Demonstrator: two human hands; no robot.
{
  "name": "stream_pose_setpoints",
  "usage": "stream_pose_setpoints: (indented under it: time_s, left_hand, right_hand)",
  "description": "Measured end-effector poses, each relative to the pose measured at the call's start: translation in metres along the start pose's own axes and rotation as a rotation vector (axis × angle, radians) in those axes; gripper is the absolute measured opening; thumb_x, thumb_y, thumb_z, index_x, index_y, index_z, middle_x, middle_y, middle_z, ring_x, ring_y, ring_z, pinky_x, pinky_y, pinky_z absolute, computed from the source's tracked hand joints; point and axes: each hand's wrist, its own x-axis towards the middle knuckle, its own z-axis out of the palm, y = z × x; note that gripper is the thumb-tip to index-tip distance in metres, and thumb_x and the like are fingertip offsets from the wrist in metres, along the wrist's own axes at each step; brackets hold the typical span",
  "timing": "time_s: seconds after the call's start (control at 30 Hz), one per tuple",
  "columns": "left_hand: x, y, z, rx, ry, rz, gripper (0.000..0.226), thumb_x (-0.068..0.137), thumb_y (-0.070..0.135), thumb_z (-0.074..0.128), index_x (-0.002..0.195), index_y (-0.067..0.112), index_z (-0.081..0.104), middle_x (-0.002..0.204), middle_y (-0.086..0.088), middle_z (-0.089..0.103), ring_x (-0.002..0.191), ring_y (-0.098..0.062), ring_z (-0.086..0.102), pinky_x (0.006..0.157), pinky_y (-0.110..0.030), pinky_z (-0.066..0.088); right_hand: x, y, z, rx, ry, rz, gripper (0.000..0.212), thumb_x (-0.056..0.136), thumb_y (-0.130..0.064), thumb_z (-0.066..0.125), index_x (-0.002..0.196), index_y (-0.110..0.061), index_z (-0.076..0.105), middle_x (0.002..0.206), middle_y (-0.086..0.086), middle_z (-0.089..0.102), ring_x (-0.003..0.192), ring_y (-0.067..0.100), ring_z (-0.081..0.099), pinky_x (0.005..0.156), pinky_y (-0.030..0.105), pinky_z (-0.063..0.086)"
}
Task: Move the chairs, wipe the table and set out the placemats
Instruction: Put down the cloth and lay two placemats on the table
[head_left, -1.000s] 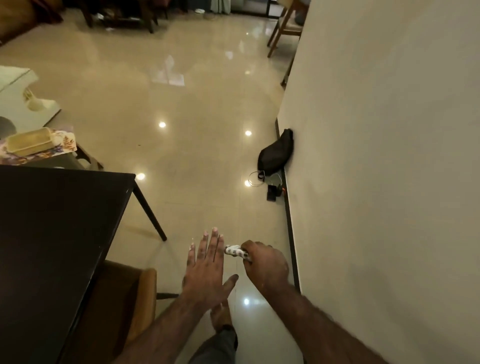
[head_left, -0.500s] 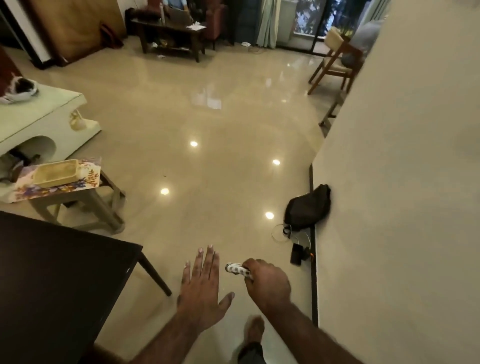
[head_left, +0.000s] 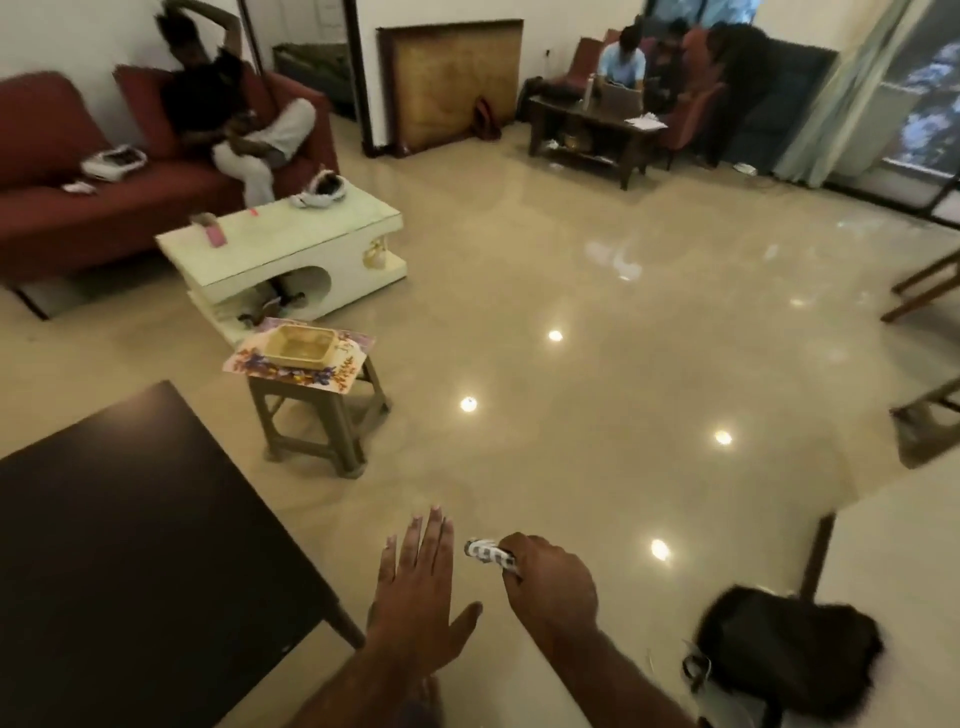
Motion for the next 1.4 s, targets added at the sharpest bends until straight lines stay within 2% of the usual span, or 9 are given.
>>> stream_pose_setpoints:
  time_s: [0.07,0.3,0.43,0.53,0.63,0.7,0.9,1.07,1.4]
  left_hand:
    - [0.035,-0.018,0.002,0.02,0.026,-0.028,0.117,0.087,0.086,0.044,0.173,0.009,0.023,0.183,-0.016,0.0,0.167,-0.043,0.013,0.128,-0.061,0.009]
    - [0.14,-0.078,-0.033,-0.04,0.083,-0.169,0.115,0.087,0.081,0.051,0.172,0.007,0.025,0.183,-0.016,0.008,0.168,-0.04,0.01,0.128,-0.056,-0.002]
    - [0.194,-0.123,-0.062,-0.028,0.163,-0.214,0.116,0.081,0.081,0.058,0.166,0.003,0.04,0.179,-0.018,0.023,0.164,-0.041,0.022,0.127,-0.056,0.004]
    - [0.23,-0.15,-0.077,-0.016,0.167,-0.227,0.116,0.085,0.081,0.053,0.168,0.003,0.034,0.181,-0.019,0.015,0.166,-0.043,0.02,0.126,-0.059,0.014]
    - [0.258,-0.171,-0.088,-0.038,0.167,-0.249,0.116,0.091,0.08,0.047,0.172,0.005,0.015,0.183,-0.015,-0.003,0.169,-0.039,0.0,0.128,-0.061,0.011]
    - [0.28,-0.184,-0.092,-0.081,0.16,-0.291,0.116,0.091,0.08,0.047,0.173,0.004,0.016,0.183,-0.016,-0.004,0.169,-0.039,0.0,0.128,-0.061,0.012]
    - [0.34,-0.217,-0.104,-0.115,0.055,-0.434,0.115,0.098,0.079,0.035,0.17,0.009,-0.021,0.173,-0.011,-0.041,0.161,-0.033,-0.037,0.133,-0.058,-0.011]
    - [0.392,-0.244,-0.111,-0.178,0.012,-0.566,0.117,0.098,0.079,0.038,0.17,0.01,-0.023,0.174,-0.011,-0.04,0.162,-0.034,-0.034,0.134,-0.062,-0.003]
    - [0.471,-0.314,-0.125,-0.322,-0.003,-0.822,0.116,0.098,0.082,0.038,0.17,0.016,-0.025,0.172,-0.008,-0.043,0.161,-0.032,-0.037,0.132,-0.057,-0.016]
  right_hand:
    - [0.046,-0.005,0.01,0.013,-0.008,-0.071,0.019,0.067,-0.036,0.078,0.085,-0.037,0.073,0.068,-0.01,0.068,0.047,0.013,0.061,0.041,0.027,0.045]
    - [0.198,-0.03,0.038,-0.041,-0.08,-0.185,0.024,0.065,-0.036,0.083,0.085,-0.037,0.069,0.067,-0.011,0.065,0.046,0.013,0.06,0.041,0.027,0.036]
    - [0.278,-0.057,0.036,-0.037,-0.113,-0.212,0.025,0.065,-0.038,0.082,0.087,-0.039,0.07,0.068,-0.013,0.067,0.048,0.011,0.062,0.042,0.026,0.037]
    - [0.33,-0.07,0.042,-0.043,-0.13,-0.248,0.02,0.076,-0.038,0.076,0.095,-0.038,0.073,0.077,-0.01,0.072,0.057,0.015,0.068,0.049,0.03,0.048]
    - [0.37,-0.084,0.045,-0.004,-0.161,-0.28,0.025,0.085,-0.038,0.063,0.107,-0.035,0.075,0.092,-0.007,0.076,0.073,0.022,0.074,0.062,0.036,0.055]
    - [0.401,-0.091,0.052,0.01,-0.168,-0.313,0.024,0.086,-0.036,0.066,0.108,-0.035,0.075,0.092,-0.008,0.077,0.073,0.021,0.074,0.061,0.033,0.054]
    - [0.494,-0.106,0.084,0.034,-0.275,-0.423,0.017,0.1,-0.035,0.066,0.114,-0.031,0.075,0.096,-0.006,0.076,0.076,0.021,0.071,0.067,0.034,0.059]
    - [0.572,-0.119,0.105,0.035,-0.336,-0.496,0.012,0.098,-0.034,0.069,0.107,-0.029,0.076,0.09,-0.003,0.075,0.075,0.026,0.071,0.063,0.033,0.054]
    - [0.716,-0.184,0.153,0.002,-0.509,-0.615,0.02,0.097,-0.04,0.071,0.114,-0.03,0.075,0.101,-0.001,0.078,0.091,0.032,0.075,0.07,0.037,0.052]
